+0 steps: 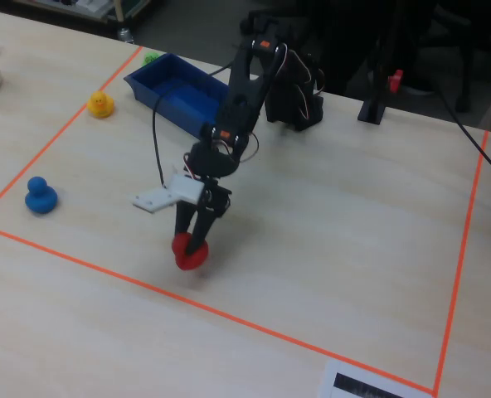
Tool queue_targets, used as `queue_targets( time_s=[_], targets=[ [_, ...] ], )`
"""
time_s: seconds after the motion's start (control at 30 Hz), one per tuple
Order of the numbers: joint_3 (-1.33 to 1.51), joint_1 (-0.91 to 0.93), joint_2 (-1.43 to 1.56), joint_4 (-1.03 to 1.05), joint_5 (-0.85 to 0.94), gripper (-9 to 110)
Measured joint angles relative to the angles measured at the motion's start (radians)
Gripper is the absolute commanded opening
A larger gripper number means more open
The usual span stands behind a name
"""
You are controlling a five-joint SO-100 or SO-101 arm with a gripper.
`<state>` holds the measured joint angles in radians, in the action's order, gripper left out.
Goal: Grasp red duck and put it into box.
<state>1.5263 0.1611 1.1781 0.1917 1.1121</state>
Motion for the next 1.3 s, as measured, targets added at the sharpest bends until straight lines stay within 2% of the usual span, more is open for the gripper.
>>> queue_targets(
  time_s=[0.23, 0.43, 0.63, 0.93, 1.07, 1.3],
  targets=[
    [-0.284, 0.158, 0.164, 0.52, -0.057, 0],
    [-0.348, 0.419, 0.281, 0.782, 0.009, 0],
    [-0.298, 0.772, 0.399, 0.933, 0.206, 0],
    [0.08, 1.233, 0.689, 1.112, 0.471, 0],
    [0.261, 1.335, 0.859, 1.144, 0.541, 0],
    [0.442, 1.33, 1.002, 1.144, 0.561, 0]
  ],
)
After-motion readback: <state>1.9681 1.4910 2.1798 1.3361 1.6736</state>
